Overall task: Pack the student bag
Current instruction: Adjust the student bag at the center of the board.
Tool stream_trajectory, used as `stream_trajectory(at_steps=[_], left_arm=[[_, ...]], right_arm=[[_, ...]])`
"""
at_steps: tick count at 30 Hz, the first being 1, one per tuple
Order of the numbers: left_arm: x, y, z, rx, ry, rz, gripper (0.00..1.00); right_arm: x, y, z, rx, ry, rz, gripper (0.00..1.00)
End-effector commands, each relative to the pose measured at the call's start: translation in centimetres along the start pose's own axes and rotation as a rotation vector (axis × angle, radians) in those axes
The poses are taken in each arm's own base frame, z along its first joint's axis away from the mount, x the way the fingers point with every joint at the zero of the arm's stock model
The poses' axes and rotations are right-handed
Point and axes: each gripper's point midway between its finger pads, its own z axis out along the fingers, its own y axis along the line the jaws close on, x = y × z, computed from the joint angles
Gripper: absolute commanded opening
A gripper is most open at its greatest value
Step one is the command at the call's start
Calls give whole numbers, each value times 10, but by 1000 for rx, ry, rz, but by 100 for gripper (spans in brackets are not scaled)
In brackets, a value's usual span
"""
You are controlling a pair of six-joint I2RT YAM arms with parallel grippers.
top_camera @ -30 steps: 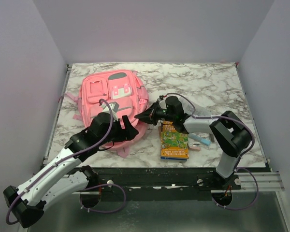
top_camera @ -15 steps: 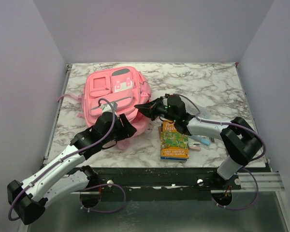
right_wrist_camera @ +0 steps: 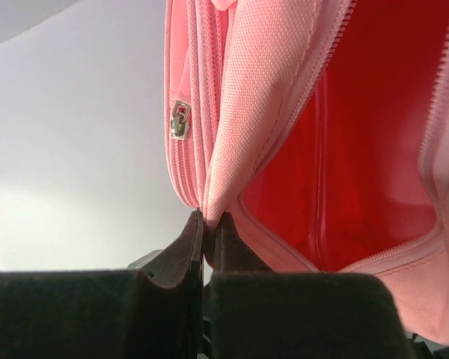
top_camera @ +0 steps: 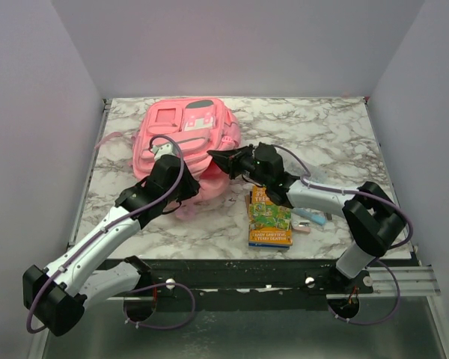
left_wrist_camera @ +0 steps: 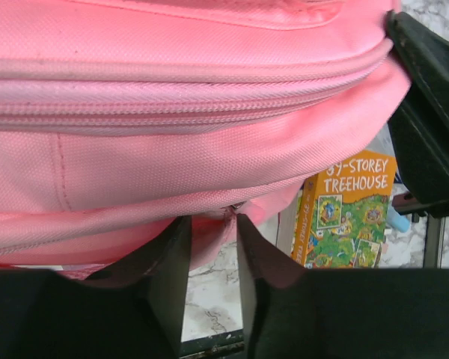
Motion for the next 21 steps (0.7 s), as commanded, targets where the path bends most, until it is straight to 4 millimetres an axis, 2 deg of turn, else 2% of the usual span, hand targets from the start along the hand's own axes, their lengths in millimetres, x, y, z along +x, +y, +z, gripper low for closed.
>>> stream_trajectory(at_steps=[1,3,6,10,14,18,21], left_arm=[[-18,10,-2,-69,-85,-67,26],[-18,9,-1,-70,-88,-94,21],[-23,5,-3,-73,-118,-84,21],[-27,4,-13,-69,-175,-109,34],[-27,3,-22,-40,-214,-141,38],[-29,-6,-26,30,-231,-149,47],[-30,-19,-24,51,-199,-180,39]], right_arm=[[23,78,1,-218,-22,27,1],[26,77,5,-221,-37,16,1],[26,70,11,-199,-63,-2,1],[21,67,15,-198,-88,-6,0],[17,68,14,-203,-113,-20,1],[21,71,15,-211,-99,-26,1],[22,75,15,-220,-95,-20,0]])
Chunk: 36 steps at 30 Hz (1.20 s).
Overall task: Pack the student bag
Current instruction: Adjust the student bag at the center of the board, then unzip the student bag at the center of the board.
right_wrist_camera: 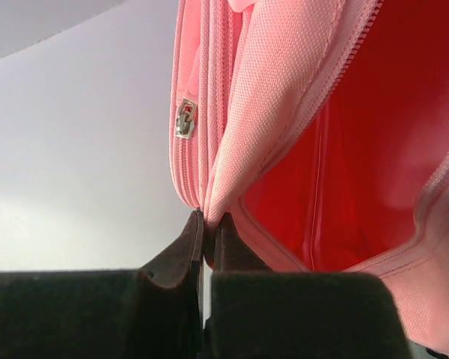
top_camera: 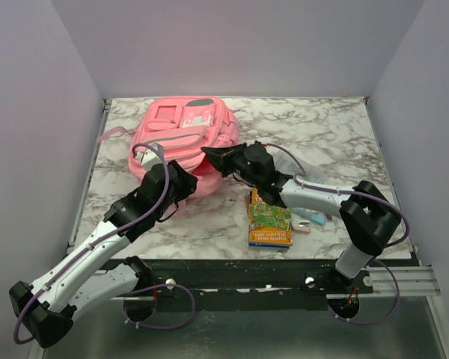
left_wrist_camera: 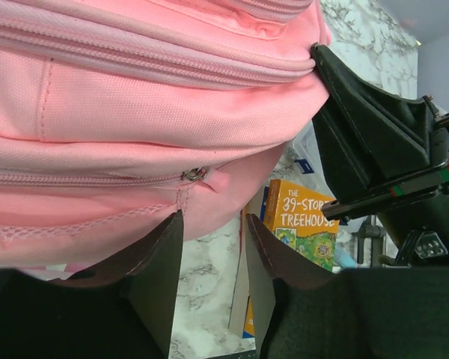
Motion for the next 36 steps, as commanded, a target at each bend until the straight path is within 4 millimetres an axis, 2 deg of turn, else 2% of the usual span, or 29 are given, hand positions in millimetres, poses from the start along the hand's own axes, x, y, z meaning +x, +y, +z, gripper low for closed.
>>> stream_trajectory(at_steps=[1,4,9,11,15,20,24,29,33,36], left_arm=[[-2,-18,7,26,9,-53,38],[-4,-20,12,14,11,-24,38],[-13,-18,12,-9,-8,86,45],[-12,-13,11,-42,6,68,46],[-10,-18,7,-7,27,102,47],[-19,-25,-4,58,19,278,72],[-21,-20,-5,64,21,415,83],[1,-8,14,25,110,504,86],[18,4,31,-24,171,542,86],[24,6,41,-43,194,548,84]], right_arm=[[12,61,-2,-186,8,16,1],[14,55,-2,-154,18,0,1],[16,45,-5,-115,31,-32,1],[17,43,-7,-118,40,-38,1],[25,39,-7,-113,91,-103,1],[29,13,-12,-45,146,-279,1],[30,-1,-21,-56,225,-356,0],[41,-11,-32,-47,341,-485,0],[43,-15,-38,-24,368,-497,1],[47,-17,-39,-15,399,-497,1]])
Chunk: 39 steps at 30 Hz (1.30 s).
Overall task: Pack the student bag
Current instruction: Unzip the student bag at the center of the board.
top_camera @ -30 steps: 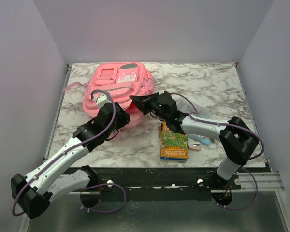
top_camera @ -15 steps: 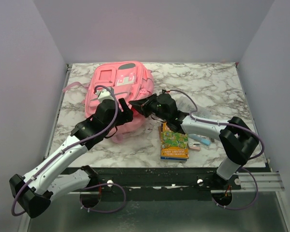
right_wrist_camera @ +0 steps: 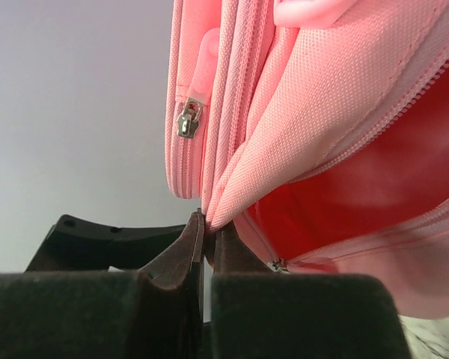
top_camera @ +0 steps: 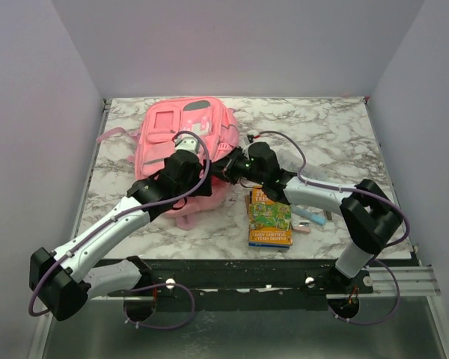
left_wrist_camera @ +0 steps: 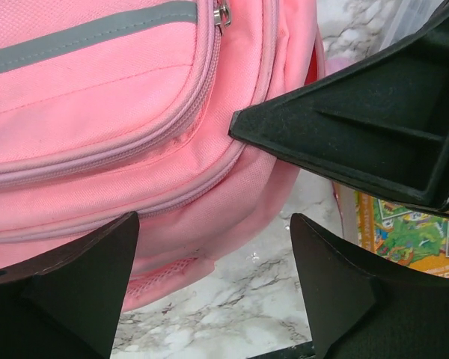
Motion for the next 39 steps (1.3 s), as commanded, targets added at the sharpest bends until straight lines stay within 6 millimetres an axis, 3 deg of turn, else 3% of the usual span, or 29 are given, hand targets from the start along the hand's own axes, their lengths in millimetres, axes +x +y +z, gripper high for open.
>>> stream_trajectory(at_steps=[1,3,7,10,13,17,20,27,32,39], left_arm=[[10,-1,14,-9,51,50,82],[8,0,20,-35,57,48,72],[3,4,24,-80,56,53,36],[0,2,24,-73,54,63,19],[-3,0,22,-61,50,65,0],[-8,-6,16,-21,42,57,0],[-11,-15,10,33,39,45,0],[-21,-28,-7,118,9,19,0],[-24,-36,-13,161,6,2,0],[-26,-43,-18,201,4,-13,0]], right_arm=[[22,46,-18,-147,122,-80,1],[24,46,-19,-155,133,-102,1],[27,42,-27,-176,158,-198,9],[25,36,-37,-202,192,-290,16],[16,23,-53,-201,206,-433,31],[-5,-5,-69,-88,176,-667,53],[4,-16,-76,-111,242,-810,60],[35,-32,-76,-318,410,-963,61],[40,-39,-62,-363,462,-948,61],[40,-32,-47,-438,437,-905,64]])
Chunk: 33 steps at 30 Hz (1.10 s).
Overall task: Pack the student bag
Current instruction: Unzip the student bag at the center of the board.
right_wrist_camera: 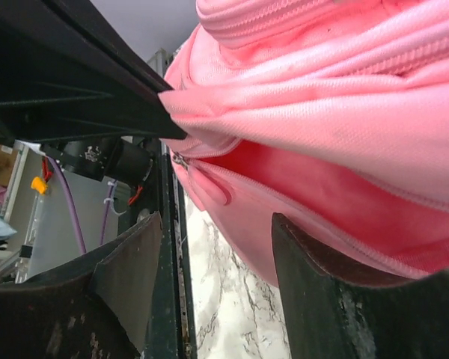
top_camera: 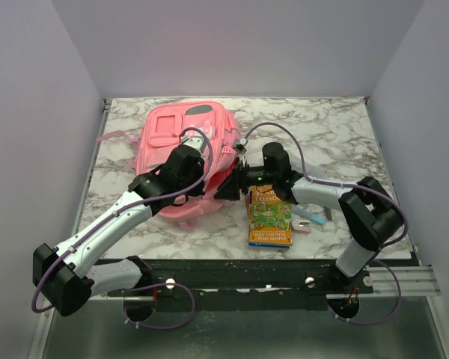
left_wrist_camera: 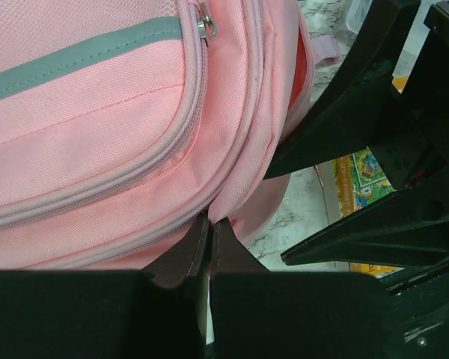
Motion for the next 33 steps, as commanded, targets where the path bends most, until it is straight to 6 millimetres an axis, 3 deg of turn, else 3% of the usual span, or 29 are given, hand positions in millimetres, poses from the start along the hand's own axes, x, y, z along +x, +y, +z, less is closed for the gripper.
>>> stream_trajectory(at_steps=[1,11,20,26,33], left_arm=[[-37,-25,-21,119,-117,-53,0],[-48,-33,-25,147,-142,-63,0],[-51,-37,-27,164,-144,-84,0],[-52,-41,-28,180,-137,-96,0],[-54,-43,-29,186,-140,-122,0]], right_arm=[[-17,15,11,-107,-46,-66,64],[2,35,25,-238,-39,-66,55],[9,43,28,-240,-62,-78,29],[7,31,33,-135,-114,-105,34],[8,11,38,120,-179,-157,42]])
